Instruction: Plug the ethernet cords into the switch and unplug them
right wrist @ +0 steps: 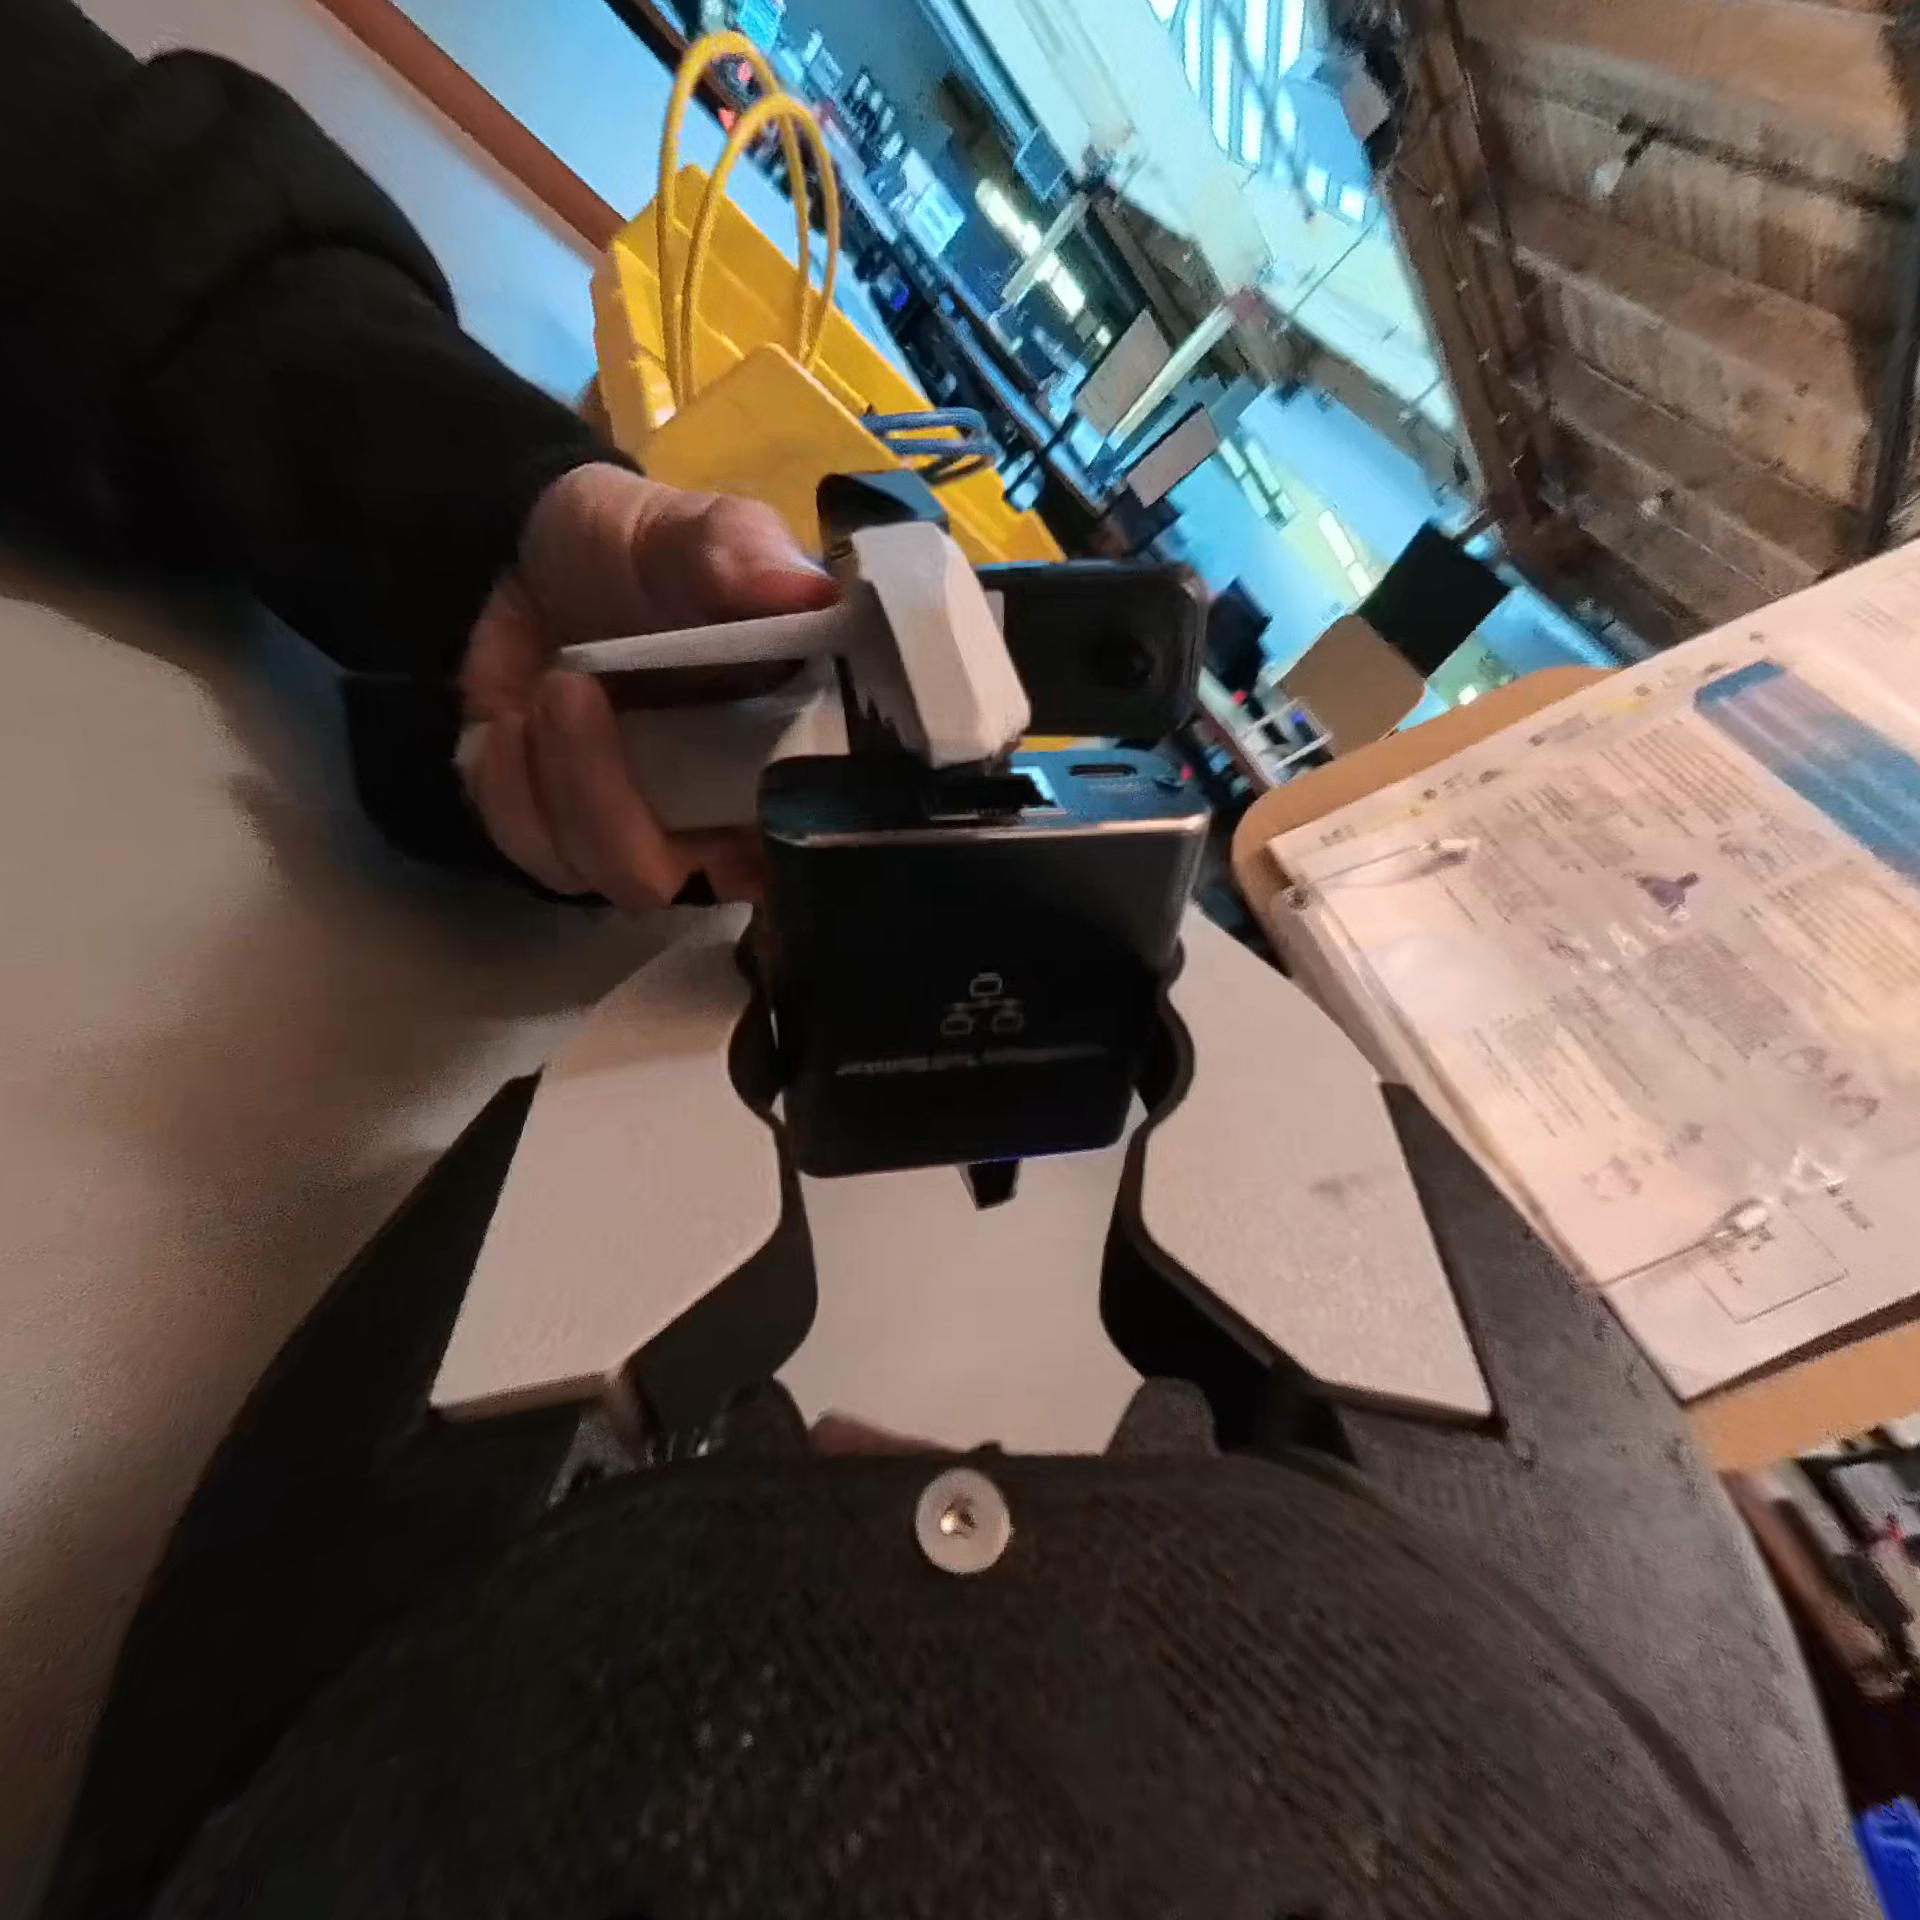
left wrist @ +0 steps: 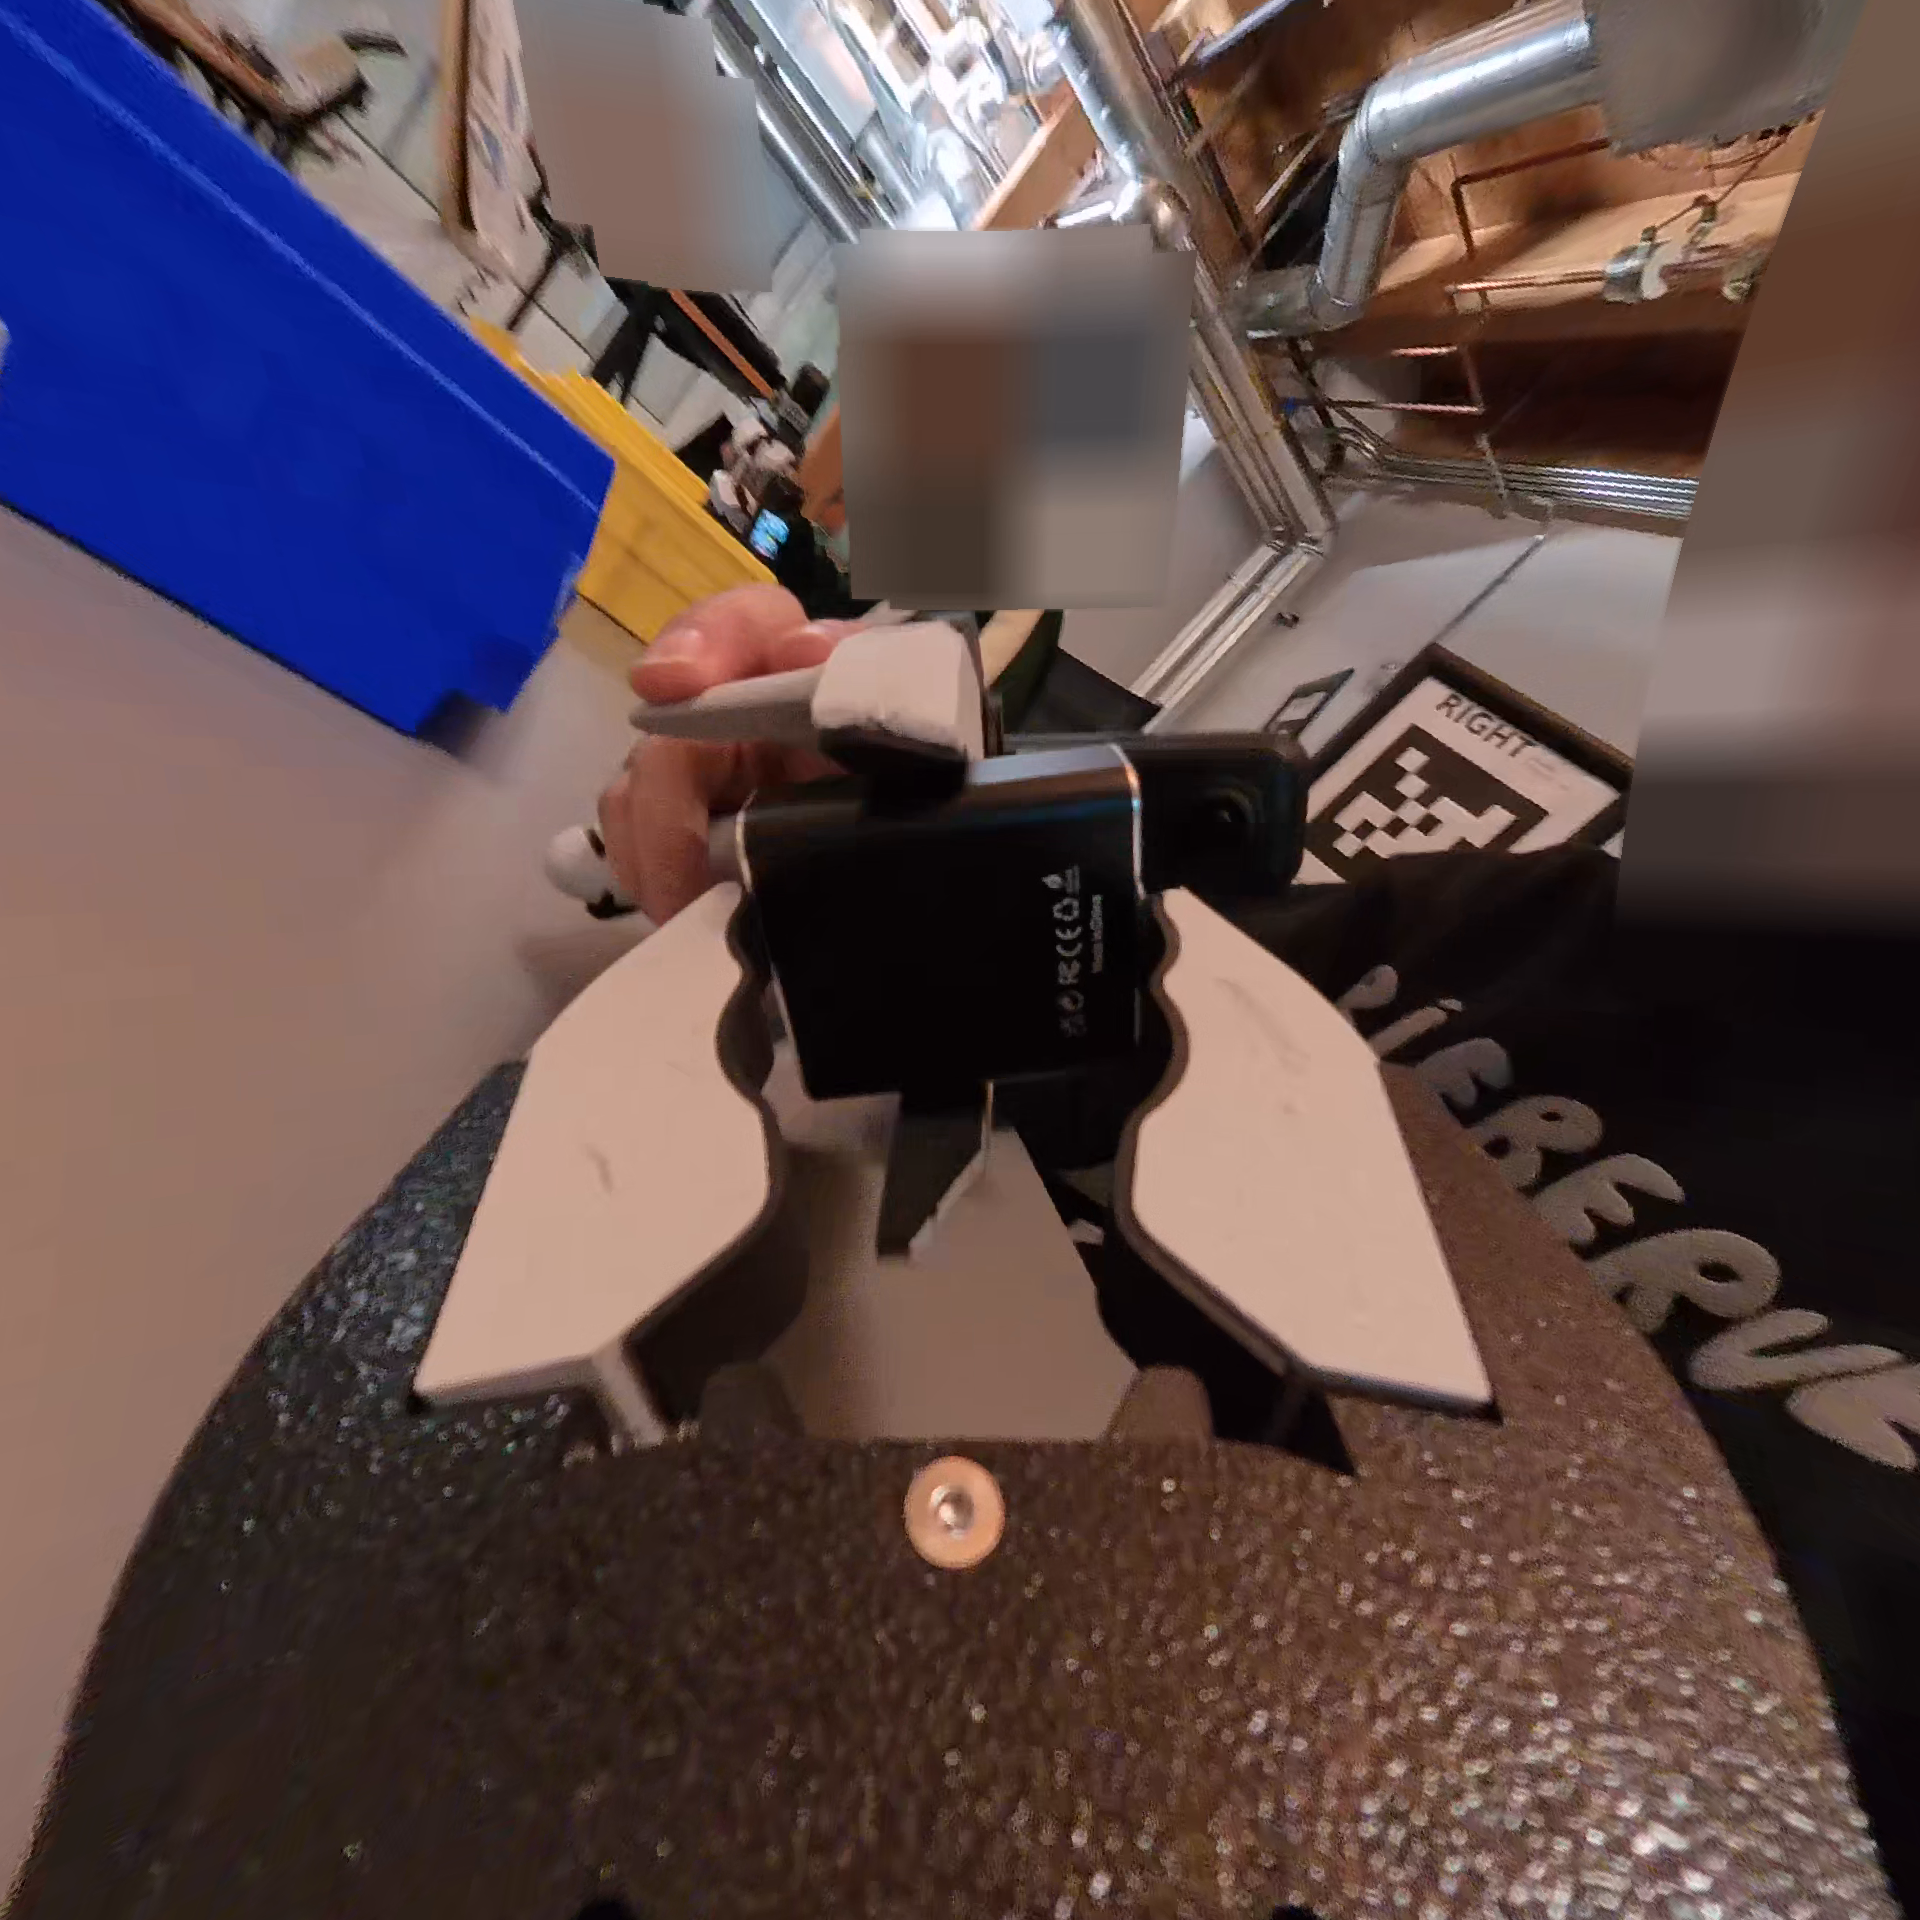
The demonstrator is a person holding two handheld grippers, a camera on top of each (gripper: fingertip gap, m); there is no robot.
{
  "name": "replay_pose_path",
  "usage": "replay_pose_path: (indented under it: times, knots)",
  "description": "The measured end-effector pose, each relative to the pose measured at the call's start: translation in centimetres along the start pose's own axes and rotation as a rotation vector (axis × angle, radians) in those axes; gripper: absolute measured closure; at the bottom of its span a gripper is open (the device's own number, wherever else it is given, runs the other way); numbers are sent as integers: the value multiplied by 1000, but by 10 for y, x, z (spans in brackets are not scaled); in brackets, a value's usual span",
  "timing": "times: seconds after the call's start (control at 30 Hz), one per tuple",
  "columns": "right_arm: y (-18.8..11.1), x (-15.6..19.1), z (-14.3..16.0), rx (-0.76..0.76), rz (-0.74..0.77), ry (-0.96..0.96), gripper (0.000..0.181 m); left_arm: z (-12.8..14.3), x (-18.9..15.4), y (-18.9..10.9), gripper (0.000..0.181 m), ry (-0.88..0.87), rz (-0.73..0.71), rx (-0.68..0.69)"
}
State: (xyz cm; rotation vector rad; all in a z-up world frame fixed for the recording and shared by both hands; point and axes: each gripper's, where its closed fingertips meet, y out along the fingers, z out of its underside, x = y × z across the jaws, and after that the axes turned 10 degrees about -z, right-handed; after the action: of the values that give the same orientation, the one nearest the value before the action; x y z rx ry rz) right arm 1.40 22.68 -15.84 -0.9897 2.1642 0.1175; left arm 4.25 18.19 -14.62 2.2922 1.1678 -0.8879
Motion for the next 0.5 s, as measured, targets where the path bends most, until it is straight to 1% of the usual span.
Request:
replay_pose_path:
  times: [0.03, 0.1, 0.13, 0.17, 0.2, 0.27, 0.3, 0.33, 0.37, 0.4, 0.47, 0.5]
  knots:
    - [0, 0, 3, 21, -25, 26, 114, 1, 2, -1, 113, -23, 8, -6]
    - [0, 0, 7, 54, -38, 20, 115, 0, 4, 0, 113, -44, 10, -18]
    - [-1, -2, 13, 107, -28, 2, 115, 0, 6, 0, 113, -30, -2, -20]
    - [-2, -9, 21, 185, 18, -47, 115, -1, 11, 1, 113, -3, -46, -23]
    - [-6, -18, 32, 283, 77, -106, 116, -3, 18, -1, 114, 17, -115, -30]
    - [-16, -33, 58, 493, 156, -160, 116, -16, 38, -11, 117, 84, -311, -86]
    - [-21, -41, 65, 553, 203, -186, 116, -25, 45, -19, 119, 153, -419, -135]
    - [-24, -43, 73, 614, 209, -209, 116, -32, 48, -25, 119, 228, -513, -169]
    - [-27, -46, 81, 683, 217, -234, 116, -34, 48, -26, 118, 291, -576, -173]
    - [-30, -50, 84, 731, 245, -285, 116, -33, 47, -25, 118, 331, -621, -148]
    - [-28, -49, 89, 786, 225, -352, 116, -26, 53, -19, 117, 351, -704, -87]
    - [-25, -47, 88, 785, 222, -370, 116, -21, 57, -16, 118, 345, -737, -61]
